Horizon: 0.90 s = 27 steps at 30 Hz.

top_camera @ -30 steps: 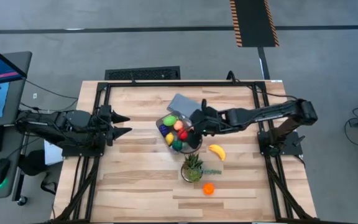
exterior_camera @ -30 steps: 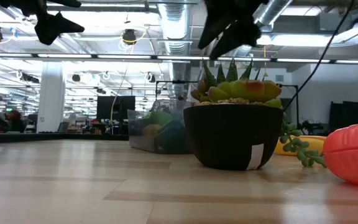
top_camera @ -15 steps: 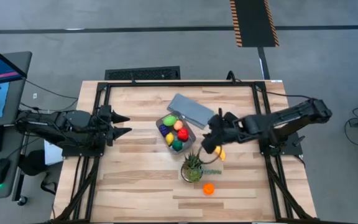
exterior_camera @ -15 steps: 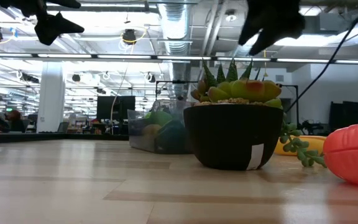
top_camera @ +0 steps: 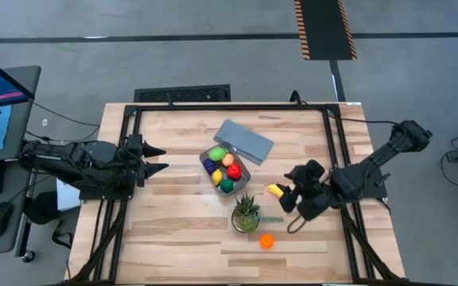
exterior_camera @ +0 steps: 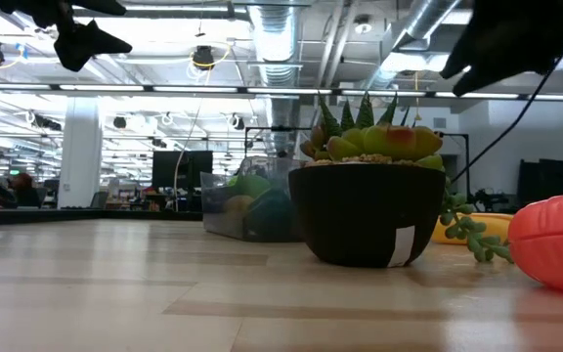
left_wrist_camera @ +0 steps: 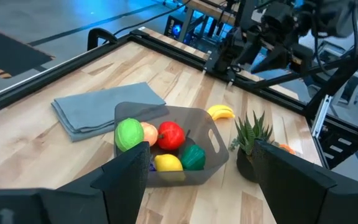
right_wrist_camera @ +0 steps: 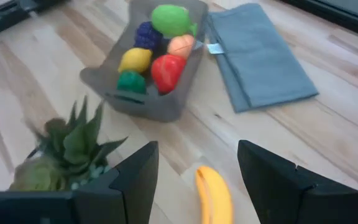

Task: Pick and placing Produce into tupperware
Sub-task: Put the yellow banana into the black bin

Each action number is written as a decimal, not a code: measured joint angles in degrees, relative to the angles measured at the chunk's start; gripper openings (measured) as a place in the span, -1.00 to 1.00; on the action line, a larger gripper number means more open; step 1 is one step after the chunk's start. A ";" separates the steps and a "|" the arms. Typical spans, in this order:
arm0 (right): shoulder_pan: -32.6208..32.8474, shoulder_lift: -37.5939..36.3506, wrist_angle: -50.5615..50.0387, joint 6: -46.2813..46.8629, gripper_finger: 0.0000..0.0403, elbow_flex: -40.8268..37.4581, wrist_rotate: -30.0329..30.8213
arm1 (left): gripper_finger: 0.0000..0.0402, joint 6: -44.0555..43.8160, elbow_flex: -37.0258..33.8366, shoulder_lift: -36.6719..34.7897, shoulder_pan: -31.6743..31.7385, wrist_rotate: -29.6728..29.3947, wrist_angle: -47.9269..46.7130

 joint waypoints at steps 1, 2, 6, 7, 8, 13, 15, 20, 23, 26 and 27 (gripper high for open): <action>1.26 0.39 0.78 0.27 0.22 -0.62 0.88 | 0.34 0.02 0.00 0.01 0.02 0.00 0.01; 2.47 0.78 1.25 0.95 0.22 -1.19 1.91 | 0.34 0.02 0.00 -0.01 0.02 -0.02 0.07; 6.11 2.04 2.92 6.71 0.22 -4.09 5.52 | 0.34 -0.25 0.00 0.00 0.01 -0.01 0.13; 6.96 2.09 2.94 8.52 0.22 -4.85 6.23 | 0.34 -0.42 0.00 0.00 0.00 -0.02 0.13; 7.76 2.06 2.97 10.48 0.22 -5.52 6.97 | 0.34 -0.44 0.00 0.01 0.01 -0.02 0.14; 10.54 2.06 3.17 18.00 0.22 -8.66 7.54 | 0.34 -1.07 0.00 0.00 0.02 -0.23 0.17; 11.33 2.06 2.95 19.95 0.22 -9.51 7.57 | 0.34 -1.38 0.00 0.00 0.01 -0.52 0.19; 11.88 2.91 3.51 24.21 0.22 -12.05 7.16 | 0.34 -1.50 0.00 0.01 0.02 -0.61 0.20; 12.41 3.62 5.74 26.49 0.22 -13.66 6.71 | 0.34 -1.88 0.00 0.01 0.02 -0.66 0.20; 12.41 4.20 7.09 26.96 0.22 -14.39 4.79 | 0.34 -2.03 0.00 0.01 0.02 -0.68 0.20; 12.40 4.48 7.37 26.98 0.22 -14.57 3.88 | 0.34 -2.03 0.00 0.01 0.02 -0.68 0.20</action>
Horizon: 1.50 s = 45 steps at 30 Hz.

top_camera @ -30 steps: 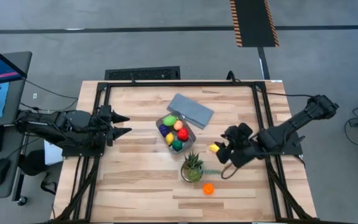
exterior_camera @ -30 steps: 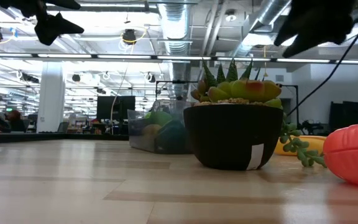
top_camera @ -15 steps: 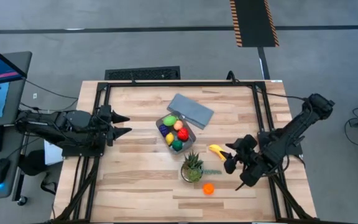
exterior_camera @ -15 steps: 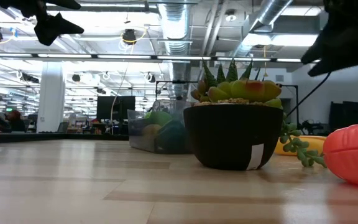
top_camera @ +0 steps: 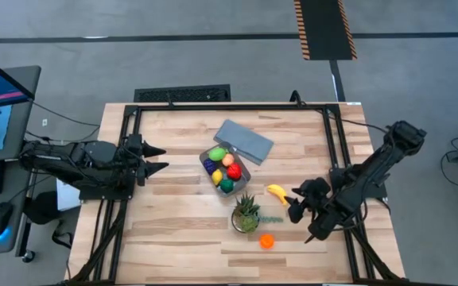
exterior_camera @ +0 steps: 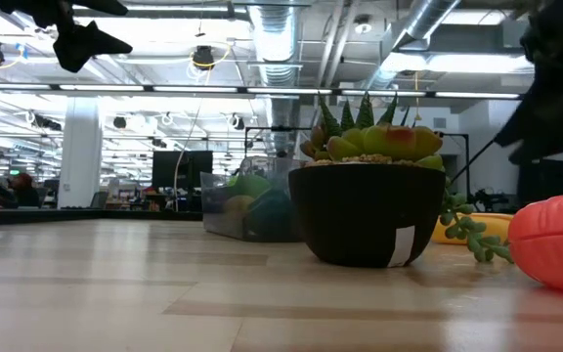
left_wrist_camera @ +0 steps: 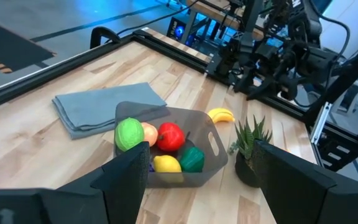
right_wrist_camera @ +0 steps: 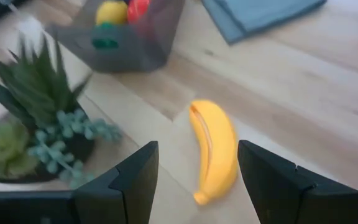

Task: Pick and placing Produce into tupperware
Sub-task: Put the yellow banana into the black bin

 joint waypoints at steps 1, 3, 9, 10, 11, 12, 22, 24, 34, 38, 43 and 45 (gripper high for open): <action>-0.01 0.27 0.17 0.02 0.22 -0.29 -0.90 | 0.34 0.00 0.00 0.00 -0.01 -0.12 -0.01; -0.16 0.29 0.93 0.07 0.22 -1.08 -2.41 | 0.34 0.00 0.00 0.00 -0.02 -0.67 -0.02; -2.63 0.29 4.14 -0.80 0.22 -2.45 -4.99 | 0.34 0.04 0.00 0.00 0.00 -1.35 -0.02; -3.12 0.29 4.18 -1.70 0.22 -2.45 -5.09 | 0.34 0.04 0.00 -0.02 0.00 -1.35 0.00; -3.77 0.29 4.25 -2.95 0.22 -2.45 -5.58 | 0.34 0.04 0.00 0.00 0.00 -1.37 -0.02; -4.54 0.29 4.38 -4.66 0.22 -2.45 -6.36 | 0.34 0.03 0.00 0.00 0.00 -1.37 -0.02; -12.19 0.14 9.07 -23.91 0.22 -2.51 -14.81 | 0.34 -0.48 0.00 0.00 0.00 -1.37 -0.03; -13.71 0.12 11.22 -27.56 0.22 -2.84 -17.85 | 0.34 -0.46 0.00 -0.01 0.00 -1.38 -0.05; -18.89 0.12 11.45 -32.70 0.22 -2.95 -20.28 | 0.34 -0.44 0.00 -0.02 -0.02 -1.44 -0.64; -22.07 0.12 10.05 -32.76 0.22 -2.97 -24.07 | 0.34 -0.44 0.00 0.00 0.00 -1.44 -1.28; -24.81 0.12 12.61 -36.12 0.22 -3.00 -27.95 | 0.34 -0.44 0.00 0.00 0.00 -1.44 -2.34; -25.72 0.12 13.53 -37.45 0.22 -3.00 -29.08 | 0.34 -0.44 0.00 0.00 0.00 -1.44 -2.34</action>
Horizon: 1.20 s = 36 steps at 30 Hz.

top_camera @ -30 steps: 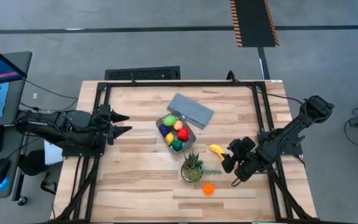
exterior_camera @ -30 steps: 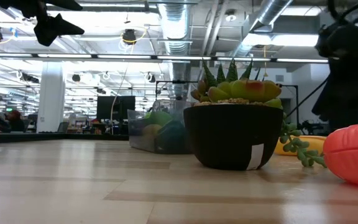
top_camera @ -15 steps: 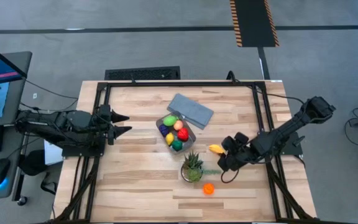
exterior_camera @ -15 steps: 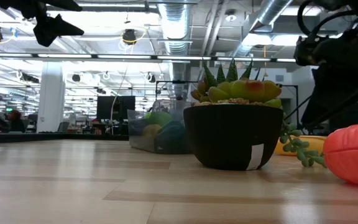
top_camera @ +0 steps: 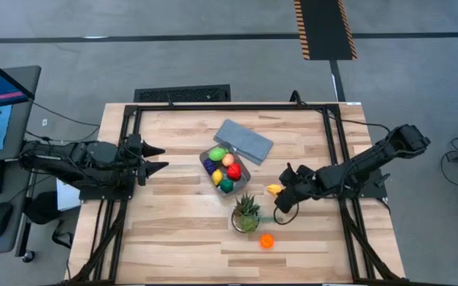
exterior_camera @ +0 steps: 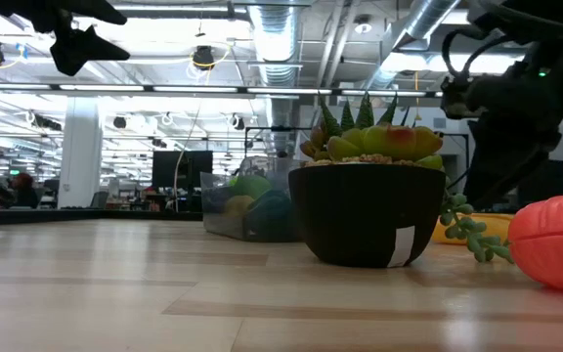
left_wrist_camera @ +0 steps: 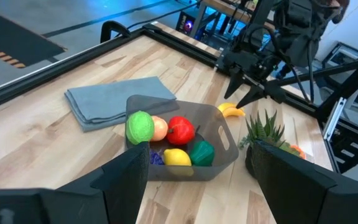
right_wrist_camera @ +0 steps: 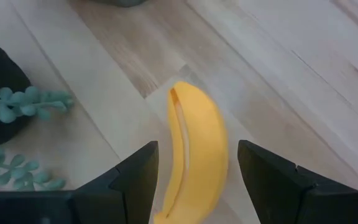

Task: Pick and placing Produce into tupperware
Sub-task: Put the yellow banana into the black bin

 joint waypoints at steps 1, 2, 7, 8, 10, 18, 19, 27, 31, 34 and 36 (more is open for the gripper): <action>-0.46 0.00 0.39 -0.86 0.22 0.00 -0.63 | 0.34 0.01 0.00 -0.01 -0.01 0.00 0.00; -0.84 0.00 0.76 -1.74 0.22 0.00 -1.06 | 0.34 0.04 0.00 0.00 0.00 0.00 0.00; -2.13 0.00 1.17 -5.45 0.22 0.00 -2.81 | 0.34 0.04 0.00 0.00 0.00 0.00 -0.76; -2.29 0.00 1.17 -6.24 0.22 0.00 -3.24 | 0.34 0.03 0.00 0.00 -0.02 0.00 -0.76; -2.85 0.00 1.11 -7.73 0.22 0.00 -3.87 | 0.34 0.02 0.00 -0.01 0.00 0.00 -0.74; -5.56 0.55 1.36 -11.74 0.22 0.00 -7.91 | 0.34 0.00 0.00 0.00 0.00 -0.33 -0.72; -5.99 0.91 1.33 -12.08 0.22 0.00 -8.82 | 0.34 0.00 0.00 0.00 0.00 -0.33 -0.73; -7.10 2.05 3.17 -13.33 0.22 -0.02 -11.70 | 0.34 -0.02 0.00 0.00 0.00 -0.37 -0.72; -7.18 2.05 3.02 -13.31 0.22 -0.02 -12.28 | 0.34 -0.01 0.00 -0.01 -0.01 -0.39 -0.72; -7.18 2.05 3.04 -13.31 0.22 -0.02 -12.96 | 0.34 0.00 0.00 0.00 0.00 -0.39 -0.72; -7.18 2.05 3.05 -13.31 0.22 -0.02 -12.98 | 0.34 0.00 0.00 -0.02 -0.01 -0.39 -0.72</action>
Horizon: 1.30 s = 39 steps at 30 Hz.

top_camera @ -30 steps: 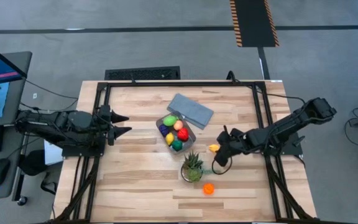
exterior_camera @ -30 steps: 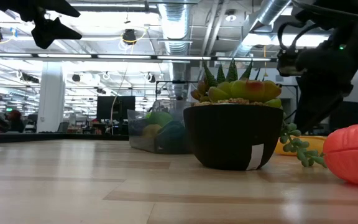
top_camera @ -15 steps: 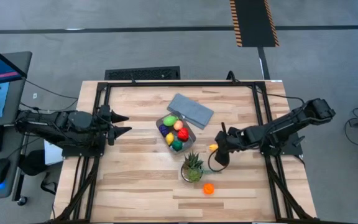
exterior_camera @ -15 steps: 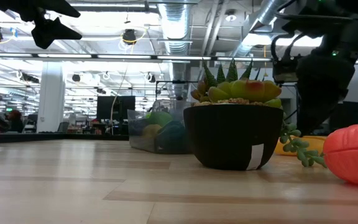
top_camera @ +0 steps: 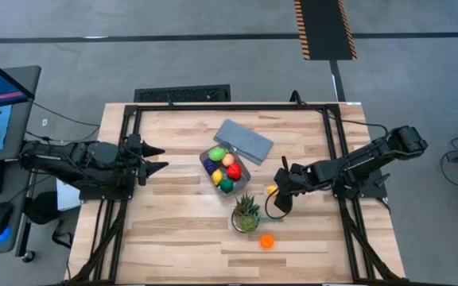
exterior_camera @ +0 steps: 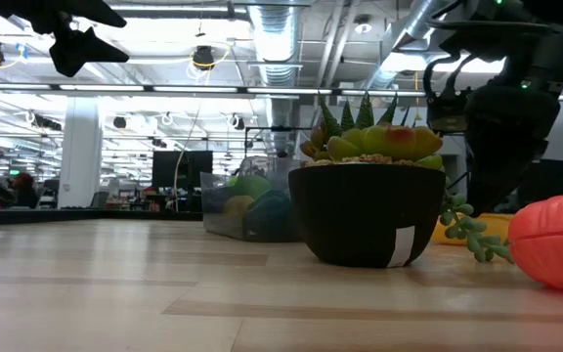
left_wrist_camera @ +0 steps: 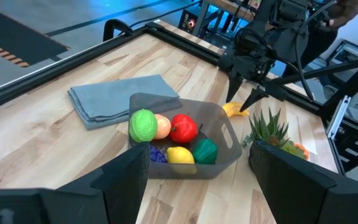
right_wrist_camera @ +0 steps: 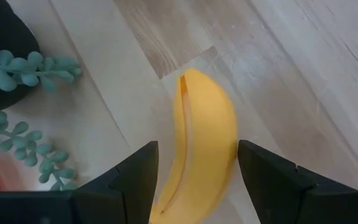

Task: Pick and placing Produce into tupperware
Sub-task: Put the yellow banana into the black bin

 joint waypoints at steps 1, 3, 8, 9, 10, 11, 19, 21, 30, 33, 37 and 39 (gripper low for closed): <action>0.00 0.00 0.00 0.02 0.22 0.00 0.00 | 0.34 0.00 0.00 0.00 -0.01 0.00 0.00; 0.00 0.00 0.00 0.02 0.22 0.00 0.00 | 0.34 -0.02 0.00 0.01 0.00 0.00 0.02; 0.00 1.20 0.41 -0.28 0.22 0.07 -0.31 | 0.34 -0.02 0.00 0.02 0.00 -0.02 0.03; 0.00 1.68 0.03 -0.31 0.22 0.04 -0.95 | 0.34 -0.02 0.00 0.02 -0.02 -0.02 0.04; 0.00 2.43 0.44 -0.40 0.22 0.06 -1.37 | 0.34 -0.03 0.00 -0.01 -0.01 -0.02 0.04; 0.09 3.55 1.30 -0.63 0.22 0.12 -2.12 | 0.34 -0.11 0.00 0.02 0.01 -0.02 0.07; 1.20 8.51 2.96 -0.65 0.22 1.75 -1.70 | 0.34 -1.07 0.00 -0.01 0.00 0.13 0.06; 1.20 8.68 2.96 -0.78 0.22 2.13 -1.46 | 0.34 -1.16 0.00 0.01 0.01 0.13 0.06; 0.76 8.79 2.89 -1.03 0.20 2.21 -1.42 | 0.34 -1.20 0.00 0.02 0.00 0.13 0.04; 0.74 8.79 2.74 -0.94 0.14 2.21 -1.28 | 0.34 -1.20 0.00 0.01 -0.01 0.15 0.04; 0.74 8.79 2.49 -0.48 0.02 2.21 -1.16 | 0.34 -1.20 0.00 -0.01 0.01 0.17 0.04; 0.72 8.83 2.41 0.11 -0.04 2.21 -1.18 | 0.34 -1.20 0.00 0.01 0.01 0.20 0.04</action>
